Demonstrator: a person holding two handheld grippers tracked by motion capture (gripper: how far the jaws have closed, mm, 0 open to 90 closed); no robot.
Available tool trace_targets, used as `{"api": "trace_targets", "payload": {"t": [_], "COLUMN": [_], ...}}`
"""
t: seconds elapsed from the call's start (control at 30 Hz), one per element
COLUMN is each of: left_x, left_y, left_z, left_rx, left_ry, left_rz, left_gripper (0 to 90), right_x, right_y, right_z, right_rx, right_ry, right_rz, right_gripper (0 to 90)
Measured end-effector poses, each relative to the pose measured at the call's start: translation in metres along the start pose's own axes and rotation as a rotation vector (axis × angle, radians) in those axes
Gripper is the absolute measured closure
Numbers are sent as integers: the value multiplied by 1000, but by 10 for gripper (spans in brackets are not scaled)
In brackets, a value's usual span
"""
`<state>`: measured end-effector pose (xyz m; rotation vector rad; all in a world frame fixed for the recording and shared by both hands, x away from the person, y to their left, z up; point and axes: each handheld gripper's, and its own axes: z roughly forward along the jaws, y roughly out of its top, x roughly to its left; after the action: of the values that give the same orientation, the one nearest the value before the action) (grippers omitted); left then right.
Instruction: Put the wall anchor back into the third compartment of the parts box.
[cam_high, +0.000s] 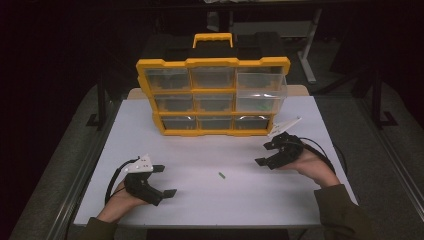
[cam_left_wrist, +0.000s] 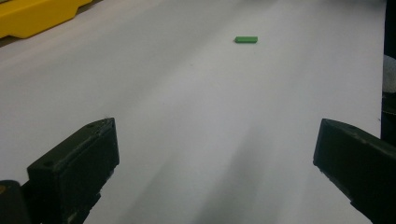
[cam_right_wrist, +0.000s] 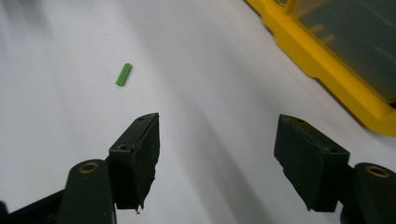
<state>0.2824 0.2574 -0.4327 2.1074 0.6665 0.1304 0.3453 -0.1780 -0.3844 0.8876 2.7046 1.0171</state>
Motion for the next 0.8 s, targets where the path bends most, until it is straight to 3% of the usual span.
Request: {"api": "trace_targets", "payload": {"t": [0.3,0.43,0.8], "left_x": [0,0,-1], "left_y": [0,0,0], "left_z": [0,0,0], "left_rx": [2,4,4], "left_ry": [-4,1,-1], "left_rz": [3,2,0], "left_gripper": [0,0,0], "right_x": [12,20,40], "right_y": [7,14,36], "right_z": [24,35,66], "right_rx": [20,9,24], "right_ry": [10,39,89], "right_rz": [-24,-16,-96], "right_gripper": [254,252,271]}}
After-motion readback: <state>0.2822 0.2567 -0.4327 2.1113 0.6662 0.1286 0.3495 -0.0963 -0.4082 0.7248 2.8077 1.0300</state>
